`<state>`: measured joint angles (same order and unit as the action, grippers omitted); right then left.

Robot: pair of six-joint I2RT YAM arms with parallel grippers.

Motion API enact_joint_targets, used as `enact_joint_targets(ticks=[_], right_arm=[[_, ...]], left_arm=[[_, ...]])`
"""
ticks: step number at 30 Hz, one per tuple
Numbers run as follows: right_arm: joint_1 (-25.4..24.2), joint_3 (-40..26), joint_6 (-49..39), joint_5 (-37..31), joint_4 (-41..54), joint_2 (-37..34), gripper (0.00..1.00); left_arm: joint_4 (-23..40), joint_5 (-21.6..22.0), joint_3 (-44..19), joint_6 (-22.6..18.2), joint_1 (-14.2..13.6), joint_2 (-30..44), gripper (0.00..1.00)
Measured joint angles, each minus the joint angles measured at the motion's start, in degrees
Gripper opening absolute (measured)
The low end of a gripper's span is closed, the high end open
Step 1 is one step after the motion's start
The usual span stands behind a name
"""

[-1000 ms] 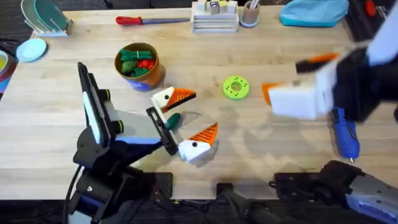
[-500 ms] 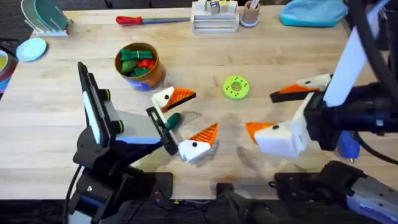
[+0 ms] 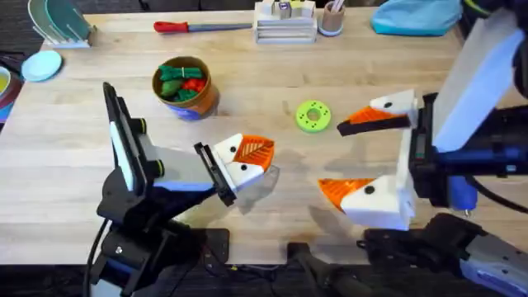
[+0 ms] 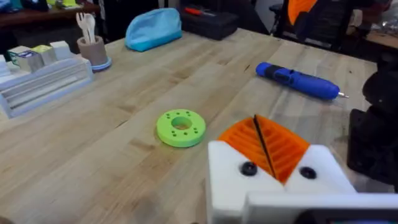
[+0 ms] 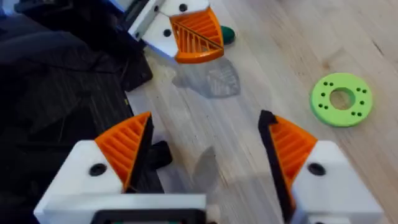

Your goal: Pick up the gripper from the table and insert it into the empty holder that is missing its gripper. Then pick up a screw, insert it into the mounting hole, and use the screwdriver to tighten it. Finally, clean up the table by picking up the vegetable and placing it into the bucket.

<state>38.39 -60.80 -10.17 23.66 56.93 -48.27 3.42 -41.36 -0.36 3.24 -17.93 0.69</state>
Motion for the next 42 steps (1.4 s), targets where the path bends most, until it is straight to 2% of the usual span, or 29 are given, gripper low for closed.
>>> enact_joint_targets(ticks=[6,10,13,21,26,32,37,42], right_arm=[[-0.9,0.0,-0.7,0.2,-0.6,-2.3,0.992],[-5.1,0.0,-0.6,0.4,-0.7,-5.1,0.993],[-10.6,0.0,1.0,-1.3,-0.7,-8.0,0.992],[-30.0,0.0,7.0,-18.9,1.9,-14.9,0.992],[-39.3,0.0,7.4,-26.5,5.6,-15.8,0.992],[-50.0,1.3,5.0,-29.8,5.3,-15.8,0.993],[-57.1,7.0,-1.3,-30.5,6.1,-15.8,0.995],[-62.5,12.0,-5.7,-30.8,0.9,-15.8,0.992]], left_arm=[[0.0,0.0,0.0,0.0,0.0,0.0,0.005],[0.0,0.0,0.0,0.0,0.0,0.0,0.005],[0.0,0.0,0.0,0.0,0.0,0.0,0.005],[0.0,0.0,0.0,0.0,0.0,0.0,0.005],[0.0,0.0,0.0,0.0,0.0,0.0,0.004],[0.0,0.0,0.0,0.0,0.0,0.0,0.004],[0.0,0.0,0.0,0.0,0.0,0.0,0.004],[0.0,0.0,0.0,0.0,0.0,0.0,0.004]])
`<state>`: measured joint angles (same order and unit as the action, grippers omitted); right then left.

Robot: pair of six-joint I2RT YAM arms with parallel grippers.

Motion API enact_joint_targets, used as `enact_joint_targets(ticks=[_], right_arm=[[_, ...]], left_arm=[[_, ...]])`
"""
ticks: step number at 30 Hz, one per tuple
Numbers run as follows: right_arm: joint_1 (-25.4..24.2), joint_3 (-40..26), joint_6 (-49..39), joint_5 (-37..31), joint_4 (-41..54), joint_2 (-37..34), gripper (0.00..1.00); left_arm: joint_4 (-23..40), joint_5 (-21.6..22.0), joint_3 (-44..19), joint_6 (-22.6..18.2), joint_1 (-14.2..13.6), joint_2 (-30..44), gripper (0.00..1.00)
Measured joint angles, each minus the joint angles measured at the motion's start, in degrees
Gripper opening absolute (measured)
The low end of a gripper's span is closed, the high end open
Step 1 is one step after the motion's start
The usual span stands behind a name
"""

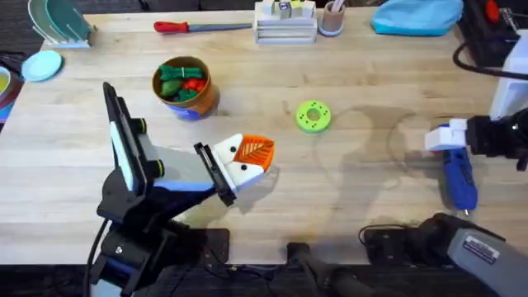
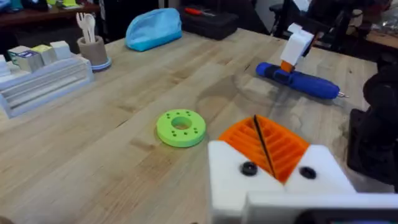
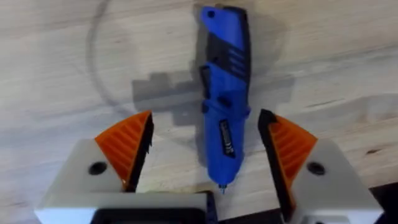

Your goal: Pick up the gripper from the table and insert it into the empty holder that is missing its gripper. Then pick up a screw, insert it into the mounting hole, and use the screwdriver to tighten it. Finally, clean up the table by picking up the vegetable and placing it into the bucket.

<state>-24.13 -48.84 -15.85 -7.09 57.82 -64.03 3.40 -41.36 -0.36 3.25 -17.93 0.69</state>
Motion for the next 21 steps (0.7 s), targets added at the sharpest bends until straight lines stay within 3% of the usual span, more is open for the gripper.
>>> enact_joint_targets(ticks=[8,21], right_arm=[[-4.5,1.8,-7.0,-0.2,-5.0,-3.1,0.992],[-4.7,1.8,-13.2,-0.2,-12.2,-15.9,0.991]], left_arm=[[0.0,0.0,0.0,0.0,0.0,0.0,0.004],[0.0,0.0,0.0,0.0,0.0,0.0,0.004]])
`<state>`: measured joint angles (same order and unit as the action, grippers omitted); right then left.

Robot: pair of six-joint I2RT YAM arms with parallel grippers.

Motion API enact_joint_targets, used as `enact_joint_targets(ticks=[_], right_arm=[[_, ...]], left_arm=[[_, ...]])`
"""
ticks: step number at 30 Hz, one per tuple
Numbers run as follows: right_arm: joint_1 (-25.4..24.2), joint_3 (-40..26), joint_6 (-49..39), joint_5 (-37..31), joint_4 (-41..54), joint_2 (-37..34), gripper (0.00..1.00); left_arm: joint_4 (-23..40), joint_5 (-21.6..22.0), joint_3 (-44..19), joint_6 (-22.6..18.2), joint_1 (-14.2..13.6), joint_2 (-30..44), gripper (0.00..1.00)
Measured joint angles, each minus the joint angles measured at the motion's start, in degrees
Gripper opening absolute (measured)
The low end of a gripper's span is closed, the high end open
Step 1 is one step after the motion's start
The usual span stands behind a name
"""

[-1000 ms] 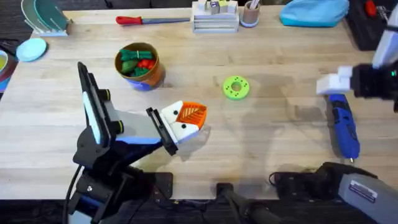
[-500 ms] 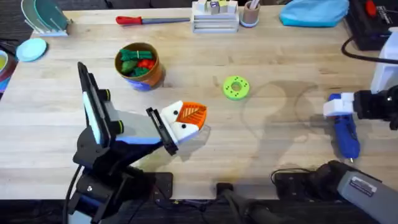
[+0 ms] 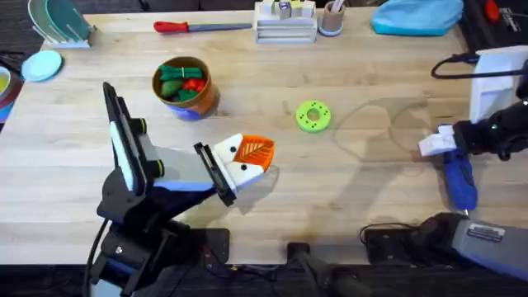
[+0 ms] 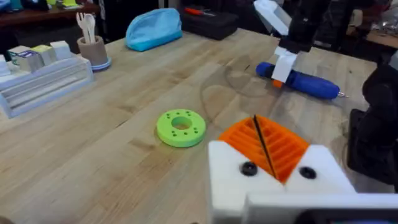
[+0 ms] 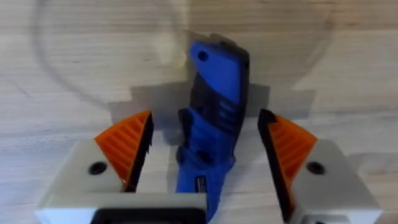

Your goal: Pick up the gripper from the table and insert it into the empty holder that is missing its gripper. Then pick up a screw, insert it into the mounting hole, and use the screwdriver to tighten it. Finally, clean up the table by picking up the vegetable and placing it into the bucket.

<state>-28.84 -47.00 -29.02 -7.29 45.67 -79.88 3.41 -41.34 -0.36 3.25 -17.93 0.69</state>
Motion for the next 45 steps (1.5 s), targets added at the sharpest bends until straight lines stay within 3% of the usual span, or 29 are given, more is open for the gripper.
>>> enact_joint_targets(ticks=[9,12,24,34,40,45], right_arm=[[0.0,0.0,-2.5,0.2,-2.5,-3.1,0.988],[0.0,-0.2,-2.9,0.8,-2.6,-3.8,0.945],[0.0,-0.3,-3.8,3.6,-1.7,-4.4,0.527],[-0.1,-0.4,-4.0,2.5,-2.7,-4.5,0.310],[-0.2,-0.4,-4.0,0.8,-4.0,-4.7,0.030],[-0.2,-0.2,-3.8,0.6,-4.0,-4.5,0.022]], left_arm=[[0.0,0.0,0.0,0.0,0.0,0.0,0.004],[0.0,0.0,0.0,0.0,0.0,0.0,0.004],[0.0,0.0,0.0,0.0,0.0,0.0,0.004],[0.0,0.0,0.0,0.0,0.0,0.0,0.004],[0.0,0.0,0.0,0.0,0.0,0.0,0.004],[0.0,0.0,0.0,0.0,0.0,0.0,0.004]])
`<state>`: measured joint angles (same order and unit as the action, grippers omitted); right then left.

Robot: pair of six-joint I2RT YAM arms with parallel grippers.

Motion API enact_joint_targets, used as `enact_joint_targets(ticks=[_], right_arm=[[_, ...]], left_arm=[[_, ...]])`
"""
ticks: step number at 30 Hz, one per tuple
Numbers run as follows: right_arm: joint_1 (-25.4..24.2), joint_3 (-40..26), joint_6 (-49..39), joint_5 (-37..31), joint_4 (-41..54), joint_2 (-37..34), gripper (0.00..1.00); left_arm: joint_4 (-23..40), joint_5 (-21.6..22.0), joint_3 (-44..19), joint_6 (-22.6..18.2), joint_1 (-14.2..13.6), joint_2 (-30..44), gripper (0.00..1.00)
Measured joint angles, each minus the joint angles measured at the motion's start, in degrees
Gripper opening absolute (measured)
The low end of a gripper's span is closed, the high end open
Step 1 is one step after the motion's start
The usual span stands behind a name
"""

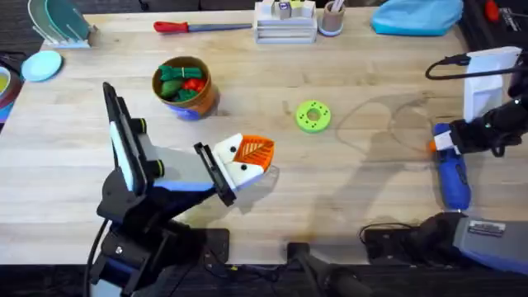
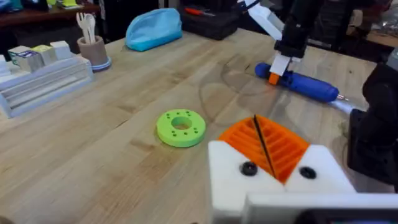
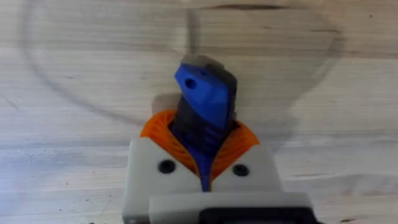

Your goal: Pick up the gripper from the table and insert it into the empty holder that is missing its gripper. Then pick up a screw, insert it into the mounting hole, and use the screwdriver to tighten it. Finally, clean up the table by picking up the vegetable and placing it into the bucket.

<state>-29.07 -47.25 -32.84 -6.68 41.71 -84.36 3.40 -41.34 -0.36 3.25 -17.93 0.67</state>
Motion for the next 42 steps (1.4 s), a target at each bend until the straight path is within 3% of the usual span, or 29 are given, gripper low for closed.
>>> enact_joint_targets(ticks=[7,18,23,27,34,42], right_arm=[[0.0,0.9,1.6,-0.2,-1.3,6.2,0.022],[3.4,1.0,7.8,4.4,-2.7,26.7,0.021],[5.8,1.0,18.7,7.5,-5.9,36.8,0.021],[7.7,2.5,27.4,12.1,-14.2,43.7,0.021],[17.7,8.2,37.4,22.0,-29.4,52.7,0.021],[37.5,10.5,42.0,28.7,-45.4,50.2,0.021]], left_arm=[[0.0,0.0,0.0,0.0,0.0,0.0,0.004],[0.0,0.0,0.0,0.0,0.0,0.0,0.004],[0.0,0.0,0.0,0.0,0.0,0.0,0.004],[0.0,0.0,0.0,0.0,0.0,0.0,0.004],[0.0,0.0,0.0,0.0,0.0,0.0,0.004],[0.0,0.0,0.0,0.0,0.0,0.0,0.004]])
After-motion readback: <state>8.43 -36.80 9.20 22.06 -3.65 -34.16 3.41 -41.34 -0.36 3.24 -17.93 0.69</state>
